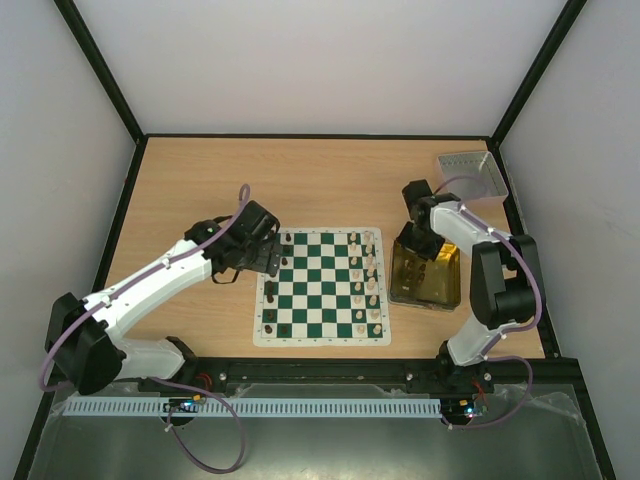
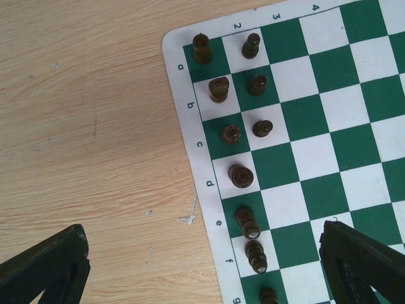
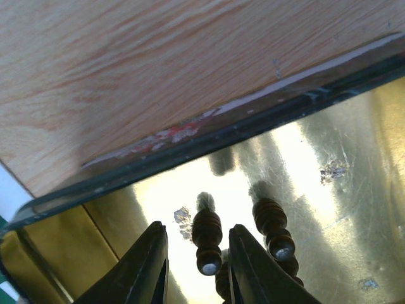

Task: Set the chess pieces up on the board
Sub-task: Pick up the chess piece from the storage box.

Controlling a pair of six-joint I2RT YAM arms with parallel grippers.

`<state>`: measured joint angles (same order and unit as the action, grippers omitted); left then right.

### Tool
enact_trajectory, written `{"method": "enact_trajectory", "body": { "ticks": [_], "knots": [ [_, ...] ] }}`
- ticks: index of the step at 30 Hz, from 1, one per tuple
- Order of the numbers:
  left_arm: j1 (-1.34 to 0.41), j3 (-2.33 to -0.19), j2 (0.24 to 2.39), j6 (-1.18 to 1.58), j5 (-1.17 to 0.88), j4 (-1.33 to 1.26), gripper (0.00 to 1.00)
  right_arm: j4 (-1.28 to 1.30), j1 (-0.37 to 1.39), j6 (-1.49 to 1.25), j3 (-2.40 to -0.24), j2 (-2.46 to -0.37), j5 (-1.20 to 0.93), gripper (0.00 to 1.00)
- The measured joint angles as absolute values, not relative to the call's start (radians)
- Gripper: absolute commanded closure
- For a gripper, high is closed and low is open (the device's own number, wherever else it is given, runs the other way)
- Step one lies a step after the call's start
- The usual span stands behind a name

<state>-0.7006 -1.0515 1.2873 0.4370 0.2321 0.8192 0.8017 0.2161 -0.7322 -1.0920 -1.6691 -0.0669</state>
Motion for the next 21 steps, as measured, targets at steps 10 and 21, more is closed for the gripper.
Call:
{"method": "enact_trajectory", "body": {
  "ticks": [10, 21],
  "knots": [
    [-0.701, -1.040, 1.280, 0.437, 0.220, 0.820, 0.01, 0.797, 0.216, -0.720, -1.027, -1.666, -0.088, 0.74],
    [-0.701, -1.040, 1.280, 0.436, 0.218, 0.820, 0.01, 0.776, 0.216, -0.701, -1.027, -1.673, -0.109, 0.83]
  ]
}}
